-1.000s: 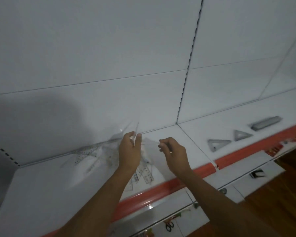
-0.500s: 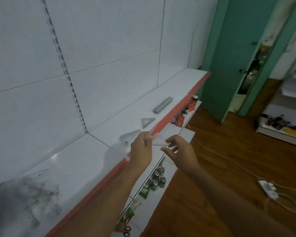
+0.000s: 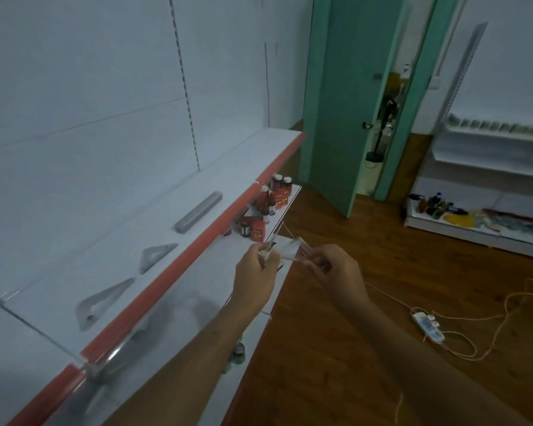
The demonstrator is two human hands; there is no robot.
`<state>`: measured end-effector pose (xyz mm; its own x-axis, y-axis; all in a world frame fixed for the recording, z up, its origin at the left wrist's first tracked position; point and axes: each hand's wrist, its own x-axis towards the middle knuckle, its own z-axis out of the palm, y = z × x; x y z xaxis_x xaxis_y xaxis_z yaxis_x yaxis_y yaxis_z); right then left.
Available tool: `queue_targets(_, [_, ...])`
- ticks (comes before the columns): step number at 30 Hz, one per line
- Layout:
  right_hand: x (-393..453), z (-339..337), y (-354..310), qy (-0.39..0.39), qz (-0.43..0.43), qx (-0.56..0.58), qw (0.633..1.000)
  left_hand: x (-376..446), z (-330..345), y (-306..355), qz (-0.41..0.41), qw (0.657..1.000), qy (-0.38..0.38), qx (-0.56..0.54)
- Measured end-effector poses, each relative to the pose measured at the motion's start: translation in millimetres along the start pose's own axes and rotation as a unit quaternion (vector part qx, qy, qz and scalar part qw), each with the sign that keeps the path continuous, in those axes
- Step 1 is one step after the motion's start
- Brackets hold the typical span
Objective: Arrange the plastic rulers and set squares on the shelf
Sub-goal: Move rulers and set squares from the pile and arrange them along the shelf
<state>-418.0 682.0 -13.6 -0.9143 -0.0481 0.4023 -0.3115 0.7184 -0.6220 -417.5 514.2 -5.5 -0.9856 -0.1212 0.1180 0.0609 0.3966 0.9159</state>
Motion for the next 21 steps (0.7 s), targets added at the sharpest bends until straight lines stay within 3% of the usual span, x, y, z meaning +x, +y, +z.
queue_targets(6, [54.3, 5.5, 49.3, 0.017, 0.001, -0.011, 1.000, 57.1, 32.8, -9.6, 0.012, 0.998, -0.008, 0.060])
queue_targets(14, [157.8, 34.8, 72.4, -0.002, -0.010, -0.031, 0.999, 159.6, 42.6, -13.8, -0.015, 1.000, 0.003, -0.015])
queue_targets(21, [239.4, 72.2, 89.2, -0.016, -0.048, -0.023, 0.998, 230.2, 34.9, -13.6, -0.024, 0.997, 0.067, -0.033])
